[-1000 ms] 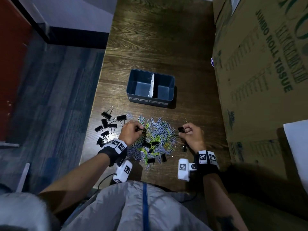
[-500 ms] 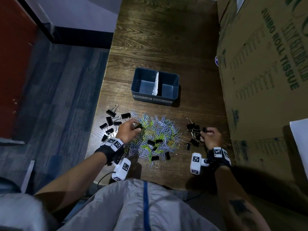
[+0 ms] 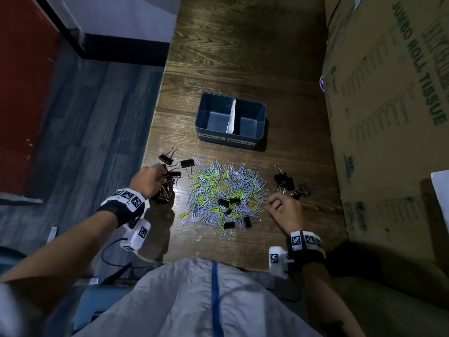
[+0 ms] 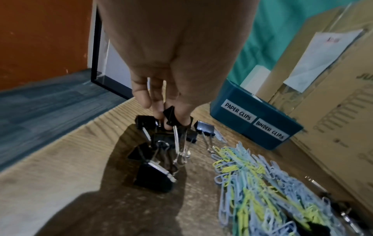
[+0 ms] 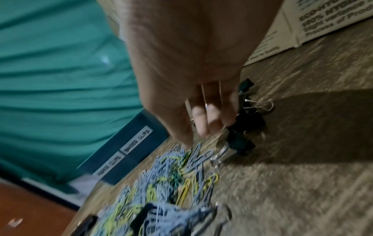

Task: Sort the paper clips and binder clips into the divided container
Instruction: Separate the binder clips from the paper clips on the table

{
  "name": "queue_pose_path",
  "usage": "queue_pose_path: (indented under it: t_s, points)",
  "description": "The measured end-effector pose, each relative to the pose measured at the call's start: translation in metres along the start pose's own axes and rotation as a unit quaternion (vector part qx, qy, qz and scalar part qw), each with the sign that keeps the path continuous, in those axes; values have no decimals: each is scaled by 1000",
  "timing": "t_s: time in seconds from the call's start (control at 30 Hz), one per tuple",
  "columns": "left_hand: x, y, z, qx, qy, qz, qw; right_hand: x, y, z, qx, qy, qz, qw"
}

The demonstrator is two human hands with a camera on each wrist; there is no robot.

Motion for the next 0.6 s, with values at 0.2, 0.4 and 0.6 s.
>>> queue_pose_path:
  t_s: [0.2, 0.4, 0.6]
  points:
    - [5, -3, -8, -10, -47, -7, 999, 21, -58, 5, 76, 14, 164, 983]
    - [15, -5, -24, -114, -80, -52, 989, 29, -70, 4, 93, 15, 146, 985]
    - [45, -39, -111, -164, -253, -59, 952, 31, -67, 11, 108, 29, 96, 989]
Point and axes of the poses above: each hand's wrist, its own x-axis away from the middle knuckle, its own y-axis out of the back of the hand, z = x × y, the point moved 10 cm from there along -x, towards the middle knuckle, and after that the axes turned 3 degrees about y, right-handed, at the moved point
